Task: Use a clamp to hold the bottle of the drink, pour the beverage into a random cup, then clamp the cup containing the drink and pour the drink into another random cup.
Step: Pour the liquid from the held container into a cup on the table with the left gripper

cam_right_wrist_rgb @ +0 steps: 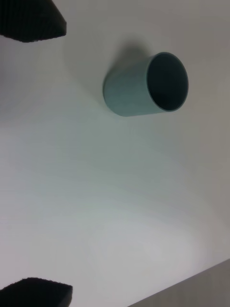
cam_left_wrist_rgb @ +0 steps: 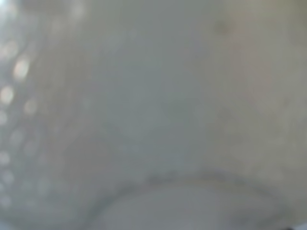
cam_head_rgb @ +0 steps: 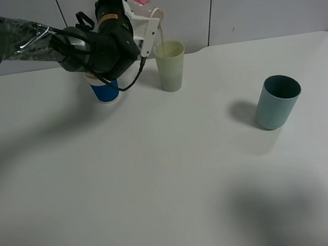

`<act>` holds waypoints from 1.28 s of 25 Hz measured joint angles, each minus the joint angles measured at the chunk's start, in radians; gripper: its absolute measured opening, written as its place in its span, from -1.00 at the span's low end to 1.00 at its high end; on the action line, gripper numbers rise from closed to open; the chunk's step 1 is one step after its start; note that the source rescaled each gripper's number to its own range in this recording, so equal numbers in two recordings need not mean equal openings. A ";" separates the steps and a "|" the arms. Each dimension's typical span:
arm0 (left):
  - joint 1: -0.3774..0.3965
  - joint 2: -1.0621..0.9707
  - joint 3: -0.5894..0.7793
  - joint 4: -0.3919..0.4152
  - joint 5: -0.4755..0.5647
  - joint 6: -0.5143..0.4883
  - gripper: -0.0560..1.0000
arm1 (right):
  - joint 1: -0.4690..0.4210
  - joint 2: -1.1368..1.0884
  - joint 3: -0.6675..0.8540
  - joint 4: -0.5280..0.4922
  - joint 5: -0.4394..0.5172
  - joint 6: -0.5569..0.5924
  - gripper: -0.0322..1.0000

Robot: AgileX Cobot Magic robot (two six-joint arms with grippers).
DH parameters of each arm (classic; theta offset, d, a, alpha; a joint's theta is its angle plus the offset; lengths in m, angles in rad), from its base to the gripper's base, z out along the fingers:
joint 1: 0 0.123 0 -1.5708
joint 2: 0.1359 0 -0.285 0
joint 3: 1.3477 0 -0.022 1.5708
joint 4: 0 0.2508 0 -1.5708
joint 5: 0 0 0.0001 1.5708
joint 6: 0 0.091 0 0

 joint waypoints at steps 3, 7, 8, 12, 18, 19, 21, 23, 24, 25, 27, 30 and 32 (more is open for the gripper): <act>0.000 0.000 0.000 0.025 -0.004 0.000 -0.89 | 0.000 0.000 0.000 0.000 0.000 0.000 0.94; 0.000 0.000 0.000 0.050 -0.007 0.000 -0.89 | 0.000 0.000 0.000 0.000 0.000 0.000 0.94; 0.000 0.000 0.000 0.063 -0.008 -0.001 -0.89 | 0.000 0.000 0.000 0.000 0.000 0.000 0.94; 0.000 0.000 0.000 0.112 -0.009 -0.011 -0.89 | 0.000 0.000 0.000 0.000 0.000 0.000 0.94; -0.001 0.000 0.000 0.176 -0.028 -0.021 -0.89 | 0.000 0.000 0.000 0.000 0.000 0.000 0.94; -0.001 0.000 0.000 0.189 -0.031 -0.029 -0.89 | 0.000 0.000 0.000 0.000 0.000 0.000 0.94; -0.003 0.000 0.000 0.228 -0.032 -0.057 -0.89 | 0.000 0.000 0.000 0.000 0.000 0.000 0.94; -0.007 0.000 0.000 0.242 -0.036 -0.067 -0.89 | 0.000 0.000 0.000 0.000 0.000 0.000 0.94; -0.009 0.000 0.000 0.246 -0.037 -0.077 -0.89 | 0.000 0.000 0.000 0.000 0.000 0.000 0.94; -0.012 0.000 0.000 0.250 -0.037 -0.086 -0.89 | 0.000 0.000 0.000 0.000 0.000 0.000 0.94; -0.013 0.000 0.000 0.250 -0.037 -0.104 -0.89 | 0.000 0.000 0.000 0.000 0.000 0.000 0.94; -0.013 0.000 0.000 0.233 -0.036 -0.134 -0.89 | 0.000 0.000 0.000 0.000 0.000 0.000 0.94; -0.013 -0.007 0.001 0.177 -0.018 -0.140 -0.89 | 0.000 0.000 0.000 0.000 0.000 0.000 0.94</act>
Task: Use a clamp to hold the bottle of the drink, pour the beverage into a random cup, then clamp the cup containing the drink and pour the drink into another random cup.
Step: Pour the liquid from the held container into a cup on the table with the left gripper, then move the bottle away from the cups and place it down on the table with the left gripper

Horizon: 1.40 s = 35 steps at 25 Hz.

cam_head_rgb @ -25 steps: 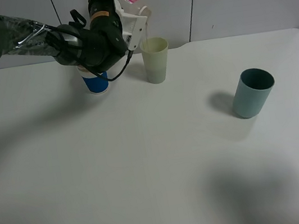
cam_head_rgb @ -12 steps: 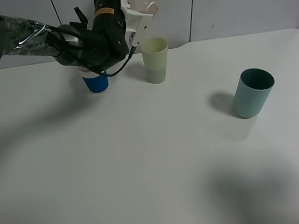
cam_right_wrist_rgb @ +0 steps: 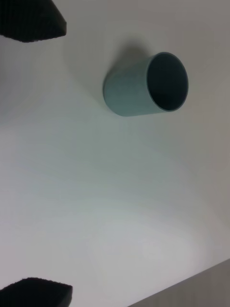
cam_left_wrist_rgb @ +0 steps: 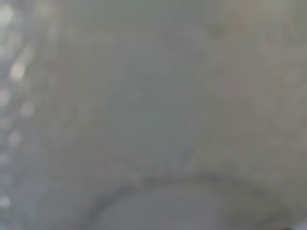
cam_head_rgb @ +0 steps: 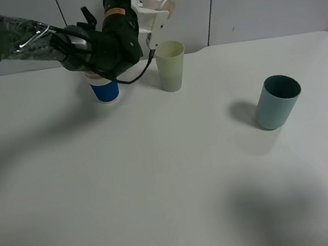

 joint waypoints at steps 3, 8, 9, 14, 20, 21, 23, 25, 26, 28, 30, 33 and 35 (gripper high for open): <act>0.000 -0.014 0.000 -0.072 0.034 -0.001 -0.89 | 0.000 0.000 0.000 0.000 0.000 0.000 0.94; 0.000 -0.080 0.003 -0.292 0.137 0.000 -0.89 | 0.000 0.000 0.000 0.000 0.000 0.000 0.94; 0.000 -0.099 0.003 -0.339 0.155 0.002 -0.89 | 0.000 0.000 0.000 0.000 0.000 0.000 0.94; 0.000 -0.244 0.080 -0.558 0.220 0.069 -0.89 | 0.000 0.000 0.000 0.000 0.000 0.000 0.94; 0.000 -0.422 0.282 -0.712 0.329 0.056 -0.89 | 0.000 0.000 0.000 0.000 0.000 0.000 0.94; 0.000 -0.422 0.282 -0.712 0.329 0.056 -0.89 | 0.000 0.000 0.000 0.000 0.000 0.000 0.94; 0.003 -0.482 0.342 -0.760 0.358 0.014 -0.89 | 0.000 0.000 0.000 0.000 0.000 0.000 0.94; 0.013 -0.548 0.400 -0.813 0.388 -0.052 -0.89 | 0.000 0.000 0.000 0.000 0.000 0.000 0.94; 0.019 -0.579 0.432 -0.842 0.404 -0.091 -0.89 | 0.000 0.000 0.000 0.000 0.000 0.000 0.94; 0.036 -0.634 0.483 -0.881 0.441 -0.167 -0.89 | 0.000 0.000 0.000 0.000 0.000 0.000 0.94; 0.058 -0.683 0.533 -0.918 0.509 -0.247 -0.89 | 0.000 0.000 0.000 0.000 0.000 0.000 0.94; 0.099 -0.753 0.607 -0.938 0.609 -0.381 -0.89 | 0.000 0.000 0.000 0.000 0.000 0.000 0.94; 0.128 -0.796 0.658 -0.943 0.667 -0.483 -0.89 | 0.000 0.000 0.000 0.000 0.000 0.000 0.94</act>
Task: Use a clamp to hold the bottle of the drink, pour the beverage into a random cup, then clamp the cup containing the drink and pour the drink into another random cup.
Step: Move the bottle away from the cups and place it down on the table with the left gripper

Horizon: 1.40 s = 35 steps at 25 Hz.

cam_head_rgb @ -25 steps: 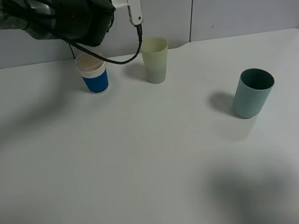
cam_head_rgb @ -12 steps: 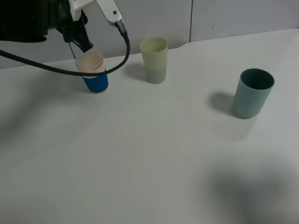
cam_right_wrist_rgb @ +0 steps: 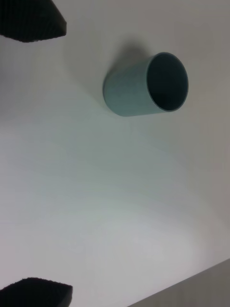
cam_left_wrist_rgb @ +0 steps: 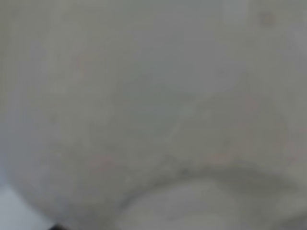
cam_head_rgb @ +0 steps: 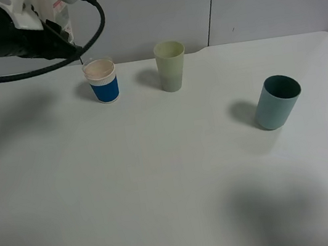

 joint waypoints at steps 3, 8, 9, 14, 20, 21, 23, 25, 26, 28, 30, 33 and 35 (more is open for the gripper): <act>0.047 -0.055 0.060 0.002 0.072 -0.162 -0.89 | 0.000 0.000 0.000 0.000 0.000 0.000 0.94; 0.111 -0.114 0.160 0.072 0.189 -0.423 -0.89 | 0.000 0.000 0.000 0.000 0.000 0.000 0.94; 0.121 -0.119 0.176 0.101 0.214 -0.480 -0.89 | 0.000 0.000 0.000 0.000 0.000 0.000 0.94; 0.194 -0.133 0.256 0.485 0.349 -0.943 -0.89 | 0.000 0.000 0.000 0.000 0.000 0.000 0.94; 0.213 -0.135 0.291 0.980 0.370 -1.401 -0.89 | 0.000 0.000 0.000 0.000 0.000 0.000 0.94; 0.213 -0.135 0.299 1.055 0.366 -1.481 -0.89 | 0.000 0.000 0.000 0.000 0.000 0.000 0.94; 0.213 -0.135 0.323 1.232 0.338 -1.648 -0.89 | 0.000 0.000 0.000 0.000 0.000 0.000 0.94; 0.213 -0.136 0.359 1.360 0.276 -1.776 -0.89 | 0.000 0.000 0.000 0.000 0.000 0.000 0.94; 0.213 -0.137 0.383 1.412 0.238 -1.836 -0.89 | 0.000 0.000 0.000 0.000 0.000 0.000 0.94; 0.213 -0.137 0.438 1.499 0.131 -1.929 -0.89 | 0.000 0.000 0.000 0.000 0.000 0.000 0.94; 0.213 -0.138 0.498 1.566 0.016 -1.978 -0.89 | 0.000 0.000 0.000 0.000 0.000 0.000 0.94; 0.214 -0.138 0.553 1.599 -0.075 -1.995 -0.89 | 0.000 0.000 0.000 0.000 0.000 0.000 0.94; 0.232 -0.138 0.573 1.606 -0.092 -1.996 -0.89 | 0.000 0.000 0.000 0.000 0.000 0.000 0.94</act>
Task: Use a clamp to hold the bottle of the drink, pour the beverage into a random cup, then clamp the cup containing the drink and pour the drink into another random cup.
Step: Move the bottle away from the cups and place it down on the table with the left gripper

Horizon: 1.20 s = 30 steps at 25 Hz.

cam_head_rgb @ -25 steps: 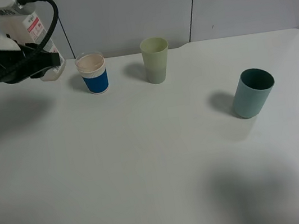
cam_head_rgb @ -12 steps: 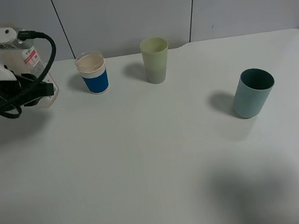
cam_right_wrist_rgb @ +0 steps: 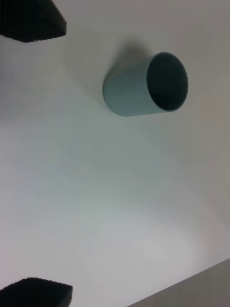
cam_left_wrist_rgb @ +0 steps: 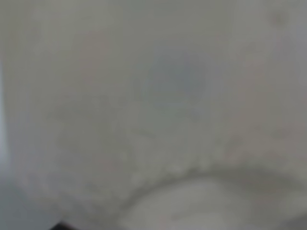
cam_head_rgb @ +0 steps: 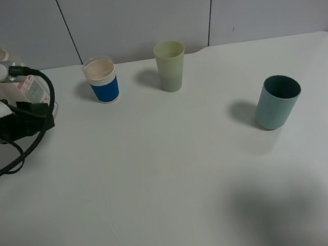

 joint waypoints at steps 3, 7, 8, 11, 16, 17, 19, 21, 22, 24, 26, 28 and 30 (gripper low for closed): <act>0.021 0.000 0.011 0.001 -0.005 -0.001 -0.89 | 0.000 0.000 0.000 0.000 0.000 0.000 0.94; 0.045 0.013 0.012 0.036 -0.018 -0.003 -0.89 | 0.000 0.000 0.000 0.000 0.000 0.000 0.94; 0.047 0.040 0.012 0.077 -0.026 -0.003 -0.89 | 0.000 0.000 0.000 0.000 0.000 0.000 0.94; 0.048 0.098 0.012 0.115 -0.045 -0.021 -0.89 | 0.000 0.000 0.000 0.000 0.000 0.000 0.94; 0.049 0.198 0.016 0.120 -0.137 -0.067 -0.89 | 0.000 0.000 0.000 0.000 0.000 0.000 0.94; 0.049 0.224 0.016 0.128 -0.169 -0.070 -0.89 | 0.000 0.000 0.000 0.000 0.000 0.000 0.94; 0.049 0.259 0.016 0.155 -0.211 -0.076 -0.89 | 0.000 0.000 0.000 0.000 0.000 0.000 0.94; 0.049 0.285 0.015 0.169 -0.242 -0.079 -0.89 | 0.000 0.000 0.000 0.000 0.000 0.000 0.94; 0.049 0.296 0.015 0.172 -0.254 -0.082 -0.89 | 0.000 0.000 0.000 0.000 0.000 0.000 0.94; 0.049 0.317 0.015 0.175 -0.273 -0.082 -0.89 | 0.000 0.000 0.000 0.000 0.000 0.000 0.94; 0.049 0.325 0.015 0.175 -0.281 -0.082 -0.89 | 0.000 0.000 0.000 0.000 0.000 0.000 0.94; 0.049 0.350 0.015 0.182 -0.304 -0.082 -0.89 | 0.000 0.000 0.000 0.000 0.000 0.000 0.94; 0.049 0.371 0.015 0.195 -0.309 -0.082 -0.89 | 0.000 0.000 0.000 0.000 0.000 0.000 0.94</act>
